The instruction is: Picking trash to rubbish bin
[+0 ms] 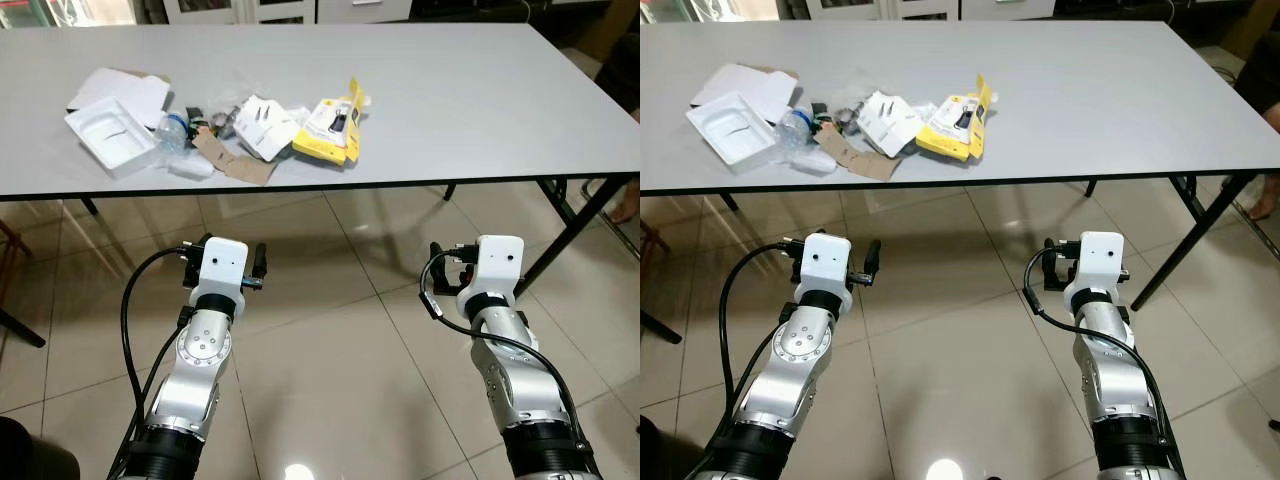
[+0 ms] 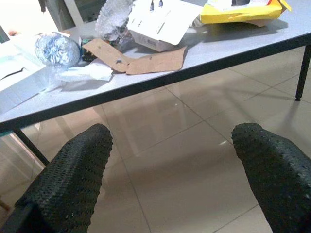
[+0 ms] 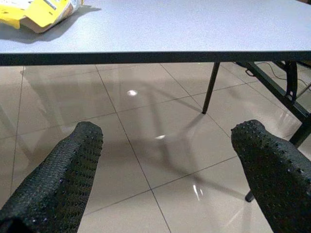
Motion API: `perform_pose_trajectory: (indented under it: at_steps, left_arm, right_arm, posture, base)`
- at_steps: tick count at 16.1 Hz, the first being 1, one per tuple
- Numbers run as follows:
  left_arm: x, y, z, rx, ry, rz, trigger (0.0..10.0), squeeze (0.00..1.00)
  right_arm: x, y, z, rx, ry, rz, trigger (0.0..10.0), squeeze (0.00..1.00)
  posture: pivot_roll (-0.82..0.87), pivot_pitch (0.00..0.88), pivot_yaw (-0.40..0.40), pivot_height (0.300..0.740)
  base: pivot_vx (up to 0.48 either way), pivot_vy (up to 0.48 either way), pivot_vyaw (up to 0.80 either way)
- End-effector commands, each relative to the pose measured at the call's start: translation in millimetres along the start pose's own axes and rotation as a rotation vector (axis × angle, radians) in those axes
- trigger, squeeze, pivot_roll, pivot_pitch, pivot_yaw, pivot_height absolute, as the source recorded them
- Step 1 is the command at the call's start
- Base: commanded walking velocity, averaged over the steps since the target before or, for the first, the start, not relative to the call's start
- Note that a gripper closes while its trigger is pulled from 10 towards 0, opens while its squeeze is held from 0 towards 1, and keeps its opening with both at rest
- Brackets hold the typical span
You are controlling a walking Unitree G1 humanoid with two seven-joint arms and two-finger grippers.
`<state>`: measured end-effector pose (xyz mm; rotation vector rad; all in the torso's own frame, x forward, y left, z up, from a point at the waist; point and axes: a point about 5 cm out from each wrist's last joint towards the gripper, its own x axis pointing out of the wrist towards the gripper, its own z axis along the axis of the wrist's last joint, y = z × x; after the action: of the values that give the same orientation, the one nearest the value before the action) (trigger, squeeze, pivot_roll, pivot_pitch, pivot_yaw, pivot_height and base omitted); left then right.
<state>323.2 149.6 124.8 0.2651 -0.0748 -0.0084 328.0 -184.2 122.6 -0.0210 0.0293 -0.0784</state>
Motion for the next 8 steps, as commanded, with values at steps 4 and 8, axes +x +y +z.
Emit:
perform_pose_trajectory:
  at_steps: [4,8]
  left_arm:
    - [-1.5,-4.5,-1.5,0.006,0.006,-0.018,10.0,0.0]
    - [-1.5,-6.5,-0.4,-0.015,-0.004,-0.045,10.0,0.0]
  right_arm:
    - [-0.4,-3.9,-2.8,0.003,0.007,-0.02,10.0,0.0]
    - [-1.2,-3.2,-4.7,0.001,0.012,-0.013,10.0,0.0]
  posture:
    - [-0.02,0.181,-0.007,0.74]
    - [-0.02,0.182,-0.008,0.74]
  base:
    - [0.273,0.0,0.0]
    - [0.135,0.0,0.0]
